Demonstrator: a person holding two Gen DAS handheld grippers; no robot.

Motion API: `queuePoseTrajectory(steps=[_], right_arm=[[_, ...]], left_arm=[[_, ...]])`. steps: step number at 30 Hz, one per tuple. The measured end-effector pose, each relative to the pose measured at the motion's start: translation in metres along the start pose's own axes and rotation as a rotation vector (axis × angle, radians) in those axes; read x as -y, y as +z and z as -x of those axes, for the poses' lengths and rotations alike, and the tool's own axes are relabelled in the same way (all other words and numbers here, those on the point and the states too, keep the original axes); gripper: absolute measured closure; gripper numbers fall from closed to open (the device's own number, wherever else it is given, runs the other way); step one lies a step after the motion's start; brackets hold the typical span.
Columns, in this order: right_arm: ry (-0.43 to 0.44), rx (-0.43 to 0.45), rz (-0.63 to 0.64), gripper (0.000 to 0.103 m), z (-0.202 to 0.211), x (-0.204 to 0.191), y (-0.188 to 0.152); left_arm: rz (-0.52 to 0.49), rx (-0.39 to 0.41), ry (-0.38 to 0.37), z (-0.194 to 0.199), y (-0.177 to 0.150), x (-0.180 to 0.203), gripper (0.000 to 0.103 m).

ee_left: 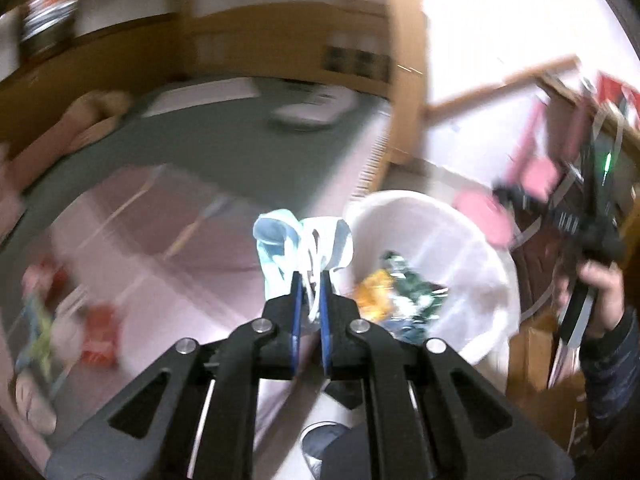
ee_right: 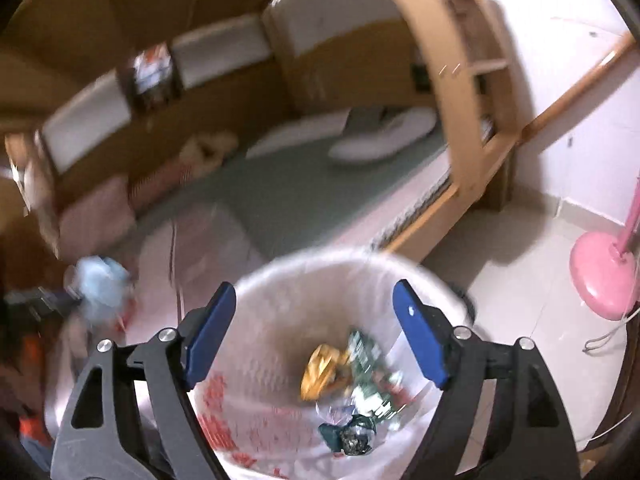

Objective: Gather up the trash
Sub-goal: 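Carry the mask and green bag to the white wastebasket and open both tools, then return both tools over the trash on the bed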

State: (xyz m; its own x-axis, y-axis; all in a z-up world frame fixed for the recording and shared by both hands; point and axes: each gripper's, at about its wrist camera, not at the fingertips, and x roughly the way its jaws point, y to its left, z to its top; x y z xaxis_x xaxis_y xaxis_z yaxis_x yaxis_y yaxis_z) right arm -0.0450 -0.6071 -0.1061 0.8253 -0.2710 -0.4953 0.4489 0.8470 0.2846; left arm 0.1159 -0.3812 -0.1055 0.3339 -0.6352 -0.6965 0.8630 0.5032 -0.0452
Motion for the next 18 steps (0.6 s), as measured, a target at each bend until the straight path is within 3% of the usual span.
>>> queuePoseTrajectory(steps=[2,3,4,6,8,10,13,17,18], right_arm=[[-0.006,0.024,0.008,0.024,0.014,-0.001,0.013],[-0.002,0.036,0.021,0.024,0.021,-0.006,0.018],[0.005,0.044,0.032,0.024,0.026,-0.006,0.021],[0.023,0.048,0.071,0.024,0.031,-0.013,0.025],[0.035,0.039,0.103,0.023,0.03,-0.026,0.024],[0.054,0.03,0.12,0.023,0.025,-0.027,0.03],[0.105,0.009,0.158,0.018,0.008,-0.062,0.021],[0.232,-0.059,0.217,0.018,-0.031,-0.147,0.005],[0.279,-0.062,0.25,0.018,-0.04,-0.187,0.0]], left_arm=[[-0.055,-0.026,-0.051,-0.021,0.017,0.032,0.092],[-0.071,-0.051,-0.083,-0.029,0.022,0.043,0.076],[-0.085,-0.108,-0.137,-0.044,0.028,0.057,0.045],[-0.099,-0.118,-0.127,-0.052,0.033,0.066,0.019],[-0.099,-0.093,-0.057,-0.049,0.033,0.062,0.019],[-0.047,-0.082,-0.018,-0.04,0.029,0.042,0.015],[0.048,-0.022,0.094,-0.007,0.017,-0.004,0.013],[0.245,0.089,0.271,0.064,-0.022,-0.082,0.007],[0.291,0.106,0.317,0.077,-0.03,-0.097,0.007]])
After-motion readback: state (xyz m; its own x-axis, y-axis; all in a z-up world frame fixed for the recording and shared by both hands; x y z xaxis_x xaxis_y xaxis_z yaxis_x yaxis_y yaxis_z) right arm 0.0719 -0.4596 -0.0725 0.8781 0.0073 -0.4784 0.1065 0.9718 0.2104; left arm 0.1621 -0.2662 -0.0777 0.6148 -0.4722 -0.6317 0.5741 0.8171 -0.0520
